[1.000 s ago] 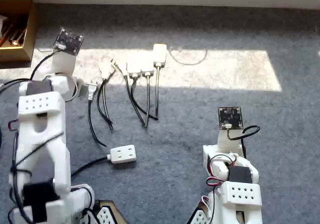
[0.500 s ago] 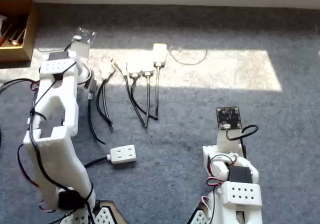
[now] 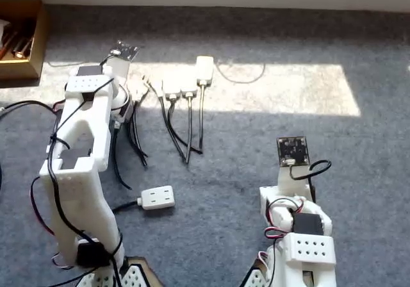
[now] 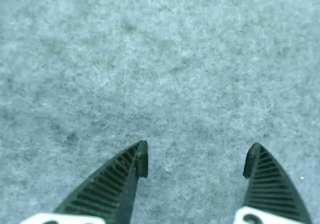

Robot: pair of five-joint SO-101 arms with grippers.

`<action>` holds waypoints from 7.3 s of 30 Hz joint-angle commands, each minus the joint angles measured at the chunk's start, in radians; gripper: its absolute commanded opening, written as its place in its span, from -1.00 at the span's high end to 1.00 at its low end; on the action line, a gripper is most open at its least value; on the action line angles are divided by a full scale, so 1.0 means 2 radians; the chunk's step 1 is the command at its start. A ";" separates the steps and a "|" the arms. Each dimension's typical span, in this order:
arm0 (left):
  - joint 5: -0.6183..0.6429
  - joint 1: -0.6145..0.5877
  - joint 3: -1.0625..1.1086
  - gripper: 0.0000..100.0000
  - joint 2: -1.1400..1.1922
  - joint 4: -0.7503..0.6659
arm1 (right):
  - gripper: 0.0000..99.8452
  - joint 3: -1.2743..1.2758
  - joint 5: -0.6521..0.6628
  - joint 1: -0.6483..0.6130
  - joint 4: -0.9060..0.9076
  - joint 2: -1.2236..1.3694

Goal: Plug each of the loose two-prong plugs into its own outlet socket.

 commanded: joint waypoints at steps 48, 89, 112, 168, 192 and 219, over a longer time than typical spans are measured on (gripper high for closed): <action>-0.024 0.489 0.112 0.39 -0.251 0.228 | 0.40 -0.025 0.068 0.112 0.077 -0.004; 0.060 -0.198 0.151 0.61 -0.257 -0.054 | 0.40 -0.261 -0.134 -0.293 -0.012 0.439; 0.060 -0.208 0.303 0.61 -0.257 -0.224 | 0.86 -0.248 -0.337 -0.315 -0.065 0.445; 0.060 -0.208 0.311 0.61 -0.262 -0.223 | 0.71 -0.269 -0.403 -0.396 0.041 0.445; 0.052 -0.230 0.318 0.61 -0.262 -0.226 | 0.80 -0.445 -0.370 -0.370 0.080 0.664; 0.035 -0.222 0.319 0.61 -0.257 -0.224 | 0.99 -0.637 -0.143 -0.287 0.324 0.662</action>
